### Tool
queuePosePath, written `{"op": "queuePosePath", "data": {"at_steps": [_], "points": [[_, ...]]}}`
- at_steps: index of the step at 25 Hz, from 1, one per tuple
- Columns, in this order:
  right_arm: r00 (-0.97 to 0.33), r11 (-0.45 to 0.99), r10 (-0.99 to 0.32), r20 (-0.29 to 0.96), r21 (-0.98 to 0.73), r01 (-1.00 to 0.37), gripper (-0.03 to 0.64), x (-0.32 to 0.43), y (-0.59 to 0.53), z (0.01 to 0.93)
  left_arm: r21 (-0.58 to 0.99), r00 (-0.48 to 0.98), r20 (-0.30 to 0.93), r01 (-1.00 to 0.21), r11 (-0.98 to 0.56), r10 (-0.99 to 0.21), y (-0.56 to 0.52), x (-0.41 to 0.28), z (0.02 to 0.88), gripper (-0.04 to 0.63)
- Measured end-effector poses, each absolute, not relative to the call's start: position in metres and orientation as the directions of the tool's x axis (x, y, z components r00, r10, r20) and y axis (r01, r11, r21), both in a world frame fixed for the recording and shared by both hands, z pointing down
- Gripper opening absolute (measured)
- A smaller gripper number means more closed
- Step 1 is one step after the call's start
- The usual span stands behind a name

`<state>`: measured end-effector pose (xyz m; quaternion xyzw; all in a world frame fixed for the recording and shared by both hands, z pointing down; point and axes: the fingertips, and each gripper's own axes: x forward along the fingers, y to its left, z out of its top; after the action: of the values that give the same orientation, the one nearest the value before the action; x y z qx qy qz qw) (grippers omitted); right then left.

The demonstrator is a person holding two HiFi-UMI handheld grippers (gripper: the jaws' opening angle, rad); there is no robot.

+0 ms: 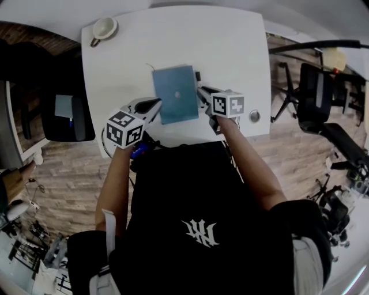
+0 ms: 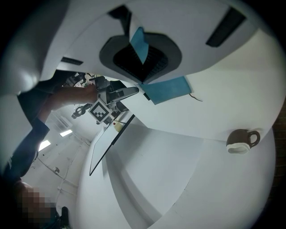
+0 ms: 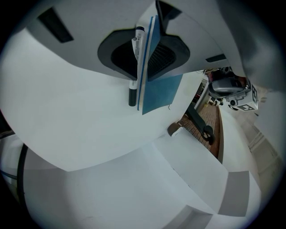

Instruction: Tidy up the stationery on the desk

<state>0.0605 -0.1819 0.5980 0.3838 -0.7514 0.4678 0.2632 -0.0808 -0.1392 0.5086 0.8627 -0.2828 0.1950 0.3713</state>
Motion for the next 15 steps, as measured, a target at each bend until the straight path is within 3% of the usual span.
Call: {"op": "queuePosePath", "data": {"at_steps": [15], "points": [[-0.542, 0.275, -0.399, 0.74, -0.467, -0.84, 0.091, 0.078, -0.202, 0.579, 0.512, 0.773, 0.521, -0.623, -0.591, -0.363, -0.146, -0.081, 0.497, 0.003]]}}
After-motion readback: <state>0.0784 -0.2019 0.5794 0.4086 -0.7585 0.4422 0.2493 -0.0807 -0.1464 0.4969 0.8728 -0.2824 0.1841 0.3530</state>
